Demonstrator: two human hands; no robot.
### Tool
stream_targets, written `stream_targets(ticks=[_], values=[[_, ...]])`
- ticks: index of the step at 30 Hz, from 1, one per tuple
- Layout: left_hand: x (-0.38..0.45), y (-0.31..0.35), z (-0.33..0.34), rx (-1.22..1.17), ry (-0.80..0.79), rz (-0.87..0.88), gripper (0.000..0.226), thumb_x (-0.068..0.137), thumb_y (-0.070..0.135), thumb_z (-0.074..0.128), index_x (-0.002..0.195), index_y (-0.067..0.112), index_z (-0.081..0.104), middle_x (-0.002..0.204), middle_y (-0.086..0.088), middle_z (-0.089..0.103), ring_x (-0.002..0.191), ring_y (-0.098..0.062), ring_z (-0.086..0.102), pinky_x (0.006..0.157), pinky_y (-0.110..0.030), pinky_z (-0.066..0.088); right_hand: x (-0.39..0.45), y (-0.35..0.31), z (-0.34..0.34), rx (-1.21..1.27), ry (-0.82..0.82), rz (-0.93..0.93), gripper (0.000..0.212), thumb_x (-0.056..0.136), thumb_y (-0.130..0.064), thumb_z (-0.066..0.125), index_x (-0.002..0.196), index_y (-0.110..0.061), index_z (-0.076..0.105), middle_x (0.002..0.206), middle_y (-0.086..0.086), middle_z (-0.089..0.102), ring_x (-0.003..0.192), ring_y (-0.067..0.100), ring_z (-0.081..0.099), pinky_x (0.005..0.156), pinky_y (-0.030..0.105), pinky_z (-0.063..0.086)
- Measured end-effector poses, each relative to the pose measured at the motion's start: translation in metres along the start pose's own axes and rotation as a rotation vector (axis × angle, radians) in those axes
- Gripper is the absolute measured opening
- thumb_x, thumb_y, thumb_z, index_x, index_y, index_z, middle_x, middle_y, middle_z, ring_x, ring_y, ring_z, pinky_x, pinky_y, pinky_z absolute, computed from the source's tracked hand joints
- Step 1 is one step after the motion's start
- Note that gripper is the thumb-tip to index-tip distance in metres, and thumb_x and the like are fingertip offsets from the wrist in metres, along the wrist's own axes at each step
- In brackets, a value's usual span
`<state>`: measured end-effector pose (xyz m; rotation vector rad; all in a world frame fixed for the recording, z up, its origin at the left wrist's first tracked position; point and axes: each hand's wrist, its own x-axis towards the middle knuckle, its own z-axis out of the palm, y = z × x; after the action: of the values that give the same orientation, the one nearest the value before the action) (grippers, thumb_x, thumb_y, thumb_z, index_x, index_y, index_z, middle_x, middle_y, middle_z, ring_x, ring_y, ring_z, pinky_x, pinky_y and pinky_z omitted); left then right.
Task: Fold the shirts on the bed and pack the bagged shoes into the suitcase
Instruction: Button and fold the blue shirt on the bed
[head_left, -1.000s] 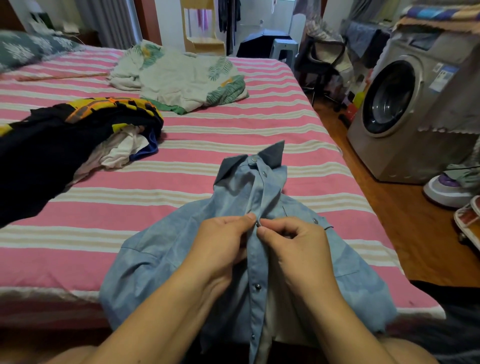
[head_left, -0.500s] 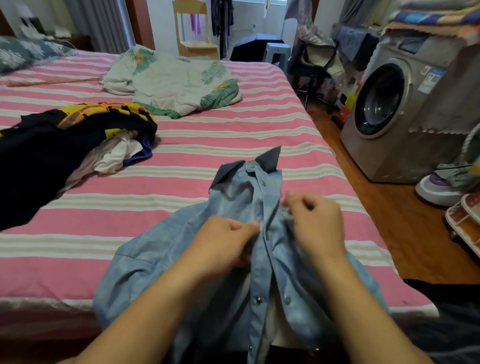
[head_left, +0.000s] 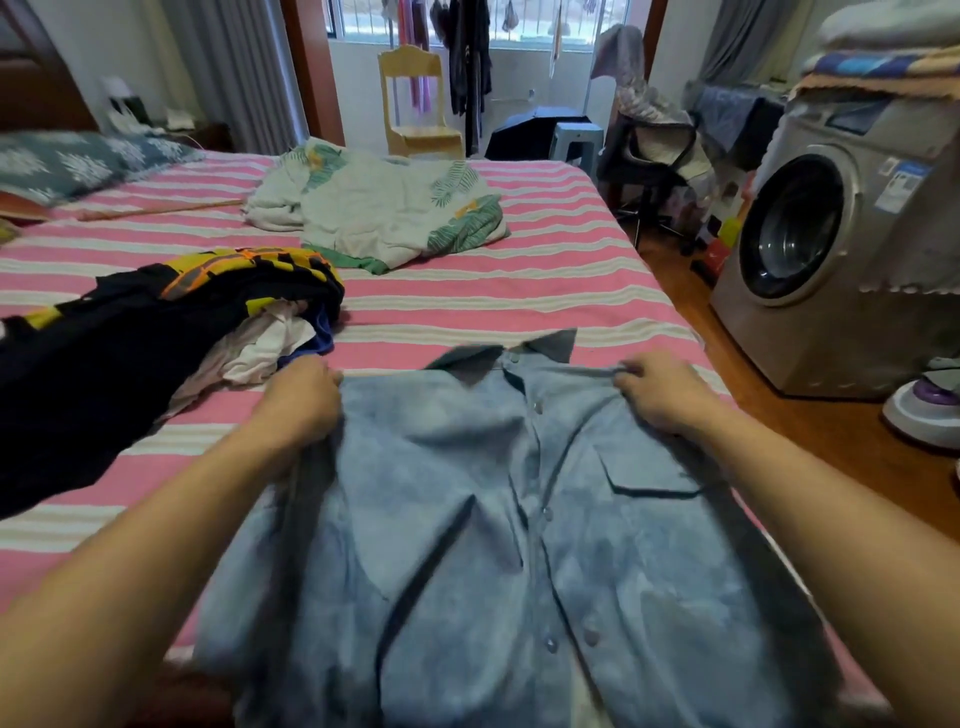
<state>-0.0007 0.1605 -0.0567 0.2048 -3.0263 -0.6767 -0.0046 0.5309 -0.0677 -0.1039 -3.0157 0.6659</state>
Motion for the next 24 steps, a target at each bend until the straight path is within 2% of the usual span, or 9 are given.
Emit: stream_targets(ticks=[3, 5, 8, 10, 11, 15, 19, 21, 24], values=[[0.056, 0.033, -0.043, 0.122, 0.249, 0.144, 0.007, 0.092, 0.003, 0.054, 0.086, 0.004, 0.058, 0.096, -0.026, 0.065, 0.095, -0.047, 0.062, 0.075, -0.045, 0.048, 0.054, -0.016, -0.046, -0.115, 0.330, 0.037, 0.021, 0.099, -0.019, 0.051, 0.109, -0.012, 0.067, 0.112, 0.022, 0.066, 0.101, 0.041, 0.060, 0.073, 0.037, 0.041], [0.090, 0.076, -0.069, 0.123, 0.444, 0.209, 0.018, 0.093, 0.003, 0.051, 0.109, 0.004, 0.059, 0.113, -0.026, 0.063, 0.103, -0.047, 0.061, 0.077, -0.047, 0.046, 0.094, -0.042, -0.076, -0.069, 0.509, 0.079, 0.023, 0.097, -0.013, 0.046, 0.115, -0.013, 0.060, 0.117, 0.024, 0.062, 0.107, 0.044, 0.058, 0.076, 0.041, 0.041], [0.109, 0.128, -0.079, 0.208, 0.573, 0.249, 0.045, 0.096, 0.010, 0.054, 0.140, 0.014, 0.045, 0.140, -0.022, 0.046, 0.124, -0.043, 0.047, 0.095, -0.052, 0.042, 0.127, -0.063, -0.094, -0.049, 0.324, 0.151, 0.058, 0.099, -0.030, 0.048, 0.152, -0.018, 0.028, 0.157, 0.018, 0.033, 0.141, 0.041, 0.033, 0.110, 0.052, 0.030], [0.086, 0.137, -0.037, 0.348, 0.398, 0.364, 0.064, 0.098, 0.029, 0.055, 0.156, 0.025, 0.028, 0.160, -0.019, 0.023, 0.144, -0.041, 0.026, 0.112, -0.057, 0.030, 0.118, -0.057, -0.073, -0.183, 0.151, 0.160, 0.086, 0.097, -0.049, 0.050, 0.160, -0.024, -0.002, 0.168, 0.009, -0.001, 0.153, 0.037, 0.003, 0.122, 0.053, 0.010], [0.062, 0.134, -0.005, 0.385, 0.267, 0.427, 0.067, 0.099, 0.040, 0.052, 0.158, 0.030, 0.022, 0.166, -0.016, 0.011, 0.150, -0.040, 0.015, 0.118, -0.060, 0.021, 0.105, -0.053, -0.055, -0.253, 0.089, 0.120, 0.090, 0.096, -0.053, 0.051, 0.160, -0.026, -0.006, 0.168, 0.009, -0.009, 0.153, 0.037, -0.003, 0.123, 0.053, 0.006], [-0.053, 0.068, 0.113, 0.453, -0.356, 0.381, 0.065, 0.102, 0.052, 0.034, 0.158, 0.045, 0.002, 0.169, -0.001, -0.018, 0.153, -0.041, -0.014, 0.116, -0.072, 0.007, 0.025, -0.015, 0.033, -0.341, -0.287, -0.075, 0.085, 0.093, -0.064, 0.050, 0.160, -0.030, 0.011, 0.168, 0.010, -0.004, 0.153, 0.038, 0.001, 0.124, 0.050, 0.010], [-0.053, -0.028, 0.110, 0.594, -0.271, 0.185, 0.069, 0.102, 0.036, 0.033, 0.158, 0.046, -0.007, 0.169, -0.003, -0.013, 0.151, -0.049, -0.008, 0.114, -0.071, 0.019, -0.048, 0.028, 0.069, -0.429, -0.383, -0.100, 0.085, 0.089, -0.066, 0.047, 0.160, -0.030, 0.015, 0.168, 0.005, 0.003, 0.154, 0.031, 0.003, 0.124, 0.047, 0.013], [-0.027, -0.064, 0.081, 0.677, -0.250, 0.118, 0.068, 0.103, 0.034, 0.036, 0.160, 0.042, -0.001, 0.170, -0.004, -0.008, 0.152, -0.047, 0.001, 0.116, -0.064, 0.024, -0.061, 0.035, 0.067, -0.409, -0.238, -0.084, 0.068, 0.089, -0.049, 0.054, 0.150, -0.021, 0.040, 0.162, 0.011, 0.021, 0.146, 0.034, 0.023, 0.116, 0.044, 0.031], [-0.017, -0.077, 0.057, 0.841, -0.236, 0.090, 0.057, 0.105, 0.035, 0.034, 0.159, 0.035, 0.019, 0.169, -0.009, 0.004, 0.151, -0.045, 0.011, 0.119, -0.056, 0.024, -0.072, 0.022, 0.070, -0.431, 0.054, -0.209, 0.026, 0.079, -0.015, 0.065, 0.103, -0.008, 0.066, 0.129, 0.016, 0.052, 0.113, 0.040, 0.049, 0.081, 0.045, 0.050]])
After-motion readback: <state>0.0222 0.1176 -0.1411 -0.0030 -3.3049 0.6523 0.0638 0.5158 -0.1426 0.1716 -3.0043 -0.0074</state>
